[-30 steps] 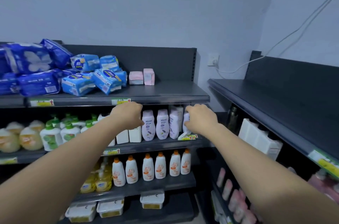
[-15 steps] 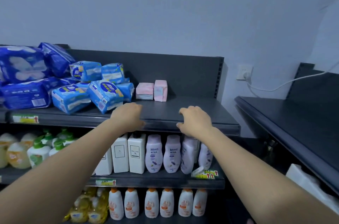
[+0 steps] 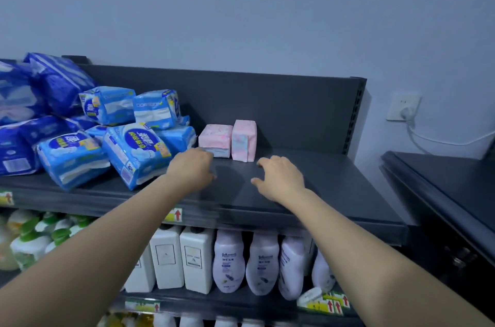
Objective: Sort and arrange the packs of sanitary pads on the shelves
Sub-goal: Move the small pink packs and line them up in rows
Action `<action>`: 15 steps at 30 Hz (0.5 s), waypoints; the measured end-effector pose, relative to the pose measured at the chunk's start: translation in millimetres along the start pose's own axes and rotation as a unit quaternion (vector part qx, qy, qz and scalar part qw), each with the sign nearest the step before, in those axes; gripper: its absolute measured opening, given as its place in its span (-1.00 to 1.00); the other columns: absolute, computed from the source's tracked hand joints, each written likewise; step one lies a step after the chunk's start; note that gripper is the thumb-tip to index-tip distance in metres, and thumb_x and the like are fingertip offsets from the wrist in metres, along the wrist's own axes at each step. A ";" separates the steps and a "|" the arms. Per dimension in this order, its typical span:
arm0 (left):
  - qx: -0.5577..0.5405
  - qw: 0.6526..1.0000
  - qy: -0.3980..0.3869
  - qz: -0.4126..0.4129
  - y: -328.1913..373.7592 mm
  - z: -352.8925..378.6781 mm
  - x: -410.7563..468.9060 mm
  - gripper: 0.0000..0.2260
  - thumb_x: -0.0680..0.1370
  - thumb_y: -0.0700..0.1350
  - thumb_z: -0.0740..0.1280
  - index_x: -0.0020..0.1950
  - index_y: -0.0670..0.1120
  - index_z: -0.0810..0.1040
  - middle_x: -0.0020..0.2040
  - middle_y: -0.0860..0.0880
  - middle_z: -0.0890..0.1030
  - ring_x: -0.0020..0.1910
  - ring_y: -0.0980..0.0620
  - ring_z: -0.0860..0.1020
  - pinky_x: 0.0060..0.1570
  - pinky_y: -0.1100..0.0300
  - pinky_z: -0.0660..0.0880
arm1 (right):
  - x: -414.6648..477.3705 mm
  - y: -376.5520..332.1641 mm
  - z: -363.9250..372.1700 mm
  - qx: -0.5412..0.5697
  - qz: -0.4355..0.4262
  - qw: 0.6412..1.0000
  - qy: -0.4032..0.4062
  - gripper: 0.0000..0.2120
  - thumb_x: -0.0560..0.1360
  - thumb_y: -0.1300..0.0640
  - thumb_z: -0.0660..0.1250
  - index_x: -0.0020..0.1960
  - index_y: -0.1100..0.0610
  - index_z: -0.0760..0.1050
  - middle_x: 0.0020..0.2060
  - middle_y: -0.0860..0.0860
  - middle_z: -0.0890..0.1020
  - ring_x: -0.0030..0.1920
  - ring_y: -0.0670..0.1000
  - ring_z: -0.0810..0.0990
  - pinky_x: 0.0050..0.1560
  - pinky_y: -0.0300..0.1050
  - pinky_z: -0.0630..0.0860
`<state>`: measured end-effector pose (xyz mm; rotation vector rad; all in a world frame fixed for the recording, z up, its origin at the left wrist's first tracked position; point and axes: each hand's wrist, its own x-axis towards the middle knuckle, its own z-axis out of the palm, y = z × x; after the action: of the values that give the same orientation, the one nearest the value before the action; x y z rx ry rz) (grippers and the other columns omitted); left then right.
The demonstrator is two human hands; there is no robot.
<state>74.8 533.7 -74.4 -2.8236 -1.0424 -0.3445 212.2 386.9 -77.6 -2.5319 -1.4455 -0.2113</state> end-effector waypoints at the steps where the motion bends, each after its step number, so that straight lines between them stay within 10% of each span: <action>1: 0.003 1.000 0.000 -0.001 -2.2 3.6 11.9 -0.63 0.52 0.08 0.35 0.23 -0.10 0.48 0.21 -0.07 0.48 0.21 -0.09 0.47 0.09 0.02 0.45 | 11.5 0.4 3.0 0.001 0.000 1.000 -0.002 -0.58 0.56 -0.11 0.27 0.33 0.07 0.42 0.19 0.05 0.50 0.26 0.09 0.41 0.09 -0.01 0.45; 15: -0.002 1.000 -0.005 0.019 -25.4 48.8 139.3 -0.36 0.42 0.03 0.45 0.41 -0.05 0.26 0.36 -0.01 0.37 0.36 -0.05 0.34 0.22 0.04 0.39 | 147.7 -3.1 44.7 0.104 0.038 0.994 0.016 -0.37 0.50 -0.16 0.33 0.48 -0.07 0.15 0.30 0.09 0.36 0.15 0.16 0.51 -0.02 -0.03 0.46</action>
<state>169.4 649.1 -86.2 -2.8468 -0.9903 -0.3293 285.1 522.7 -86.4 -2.3970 -1.2840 -0.0839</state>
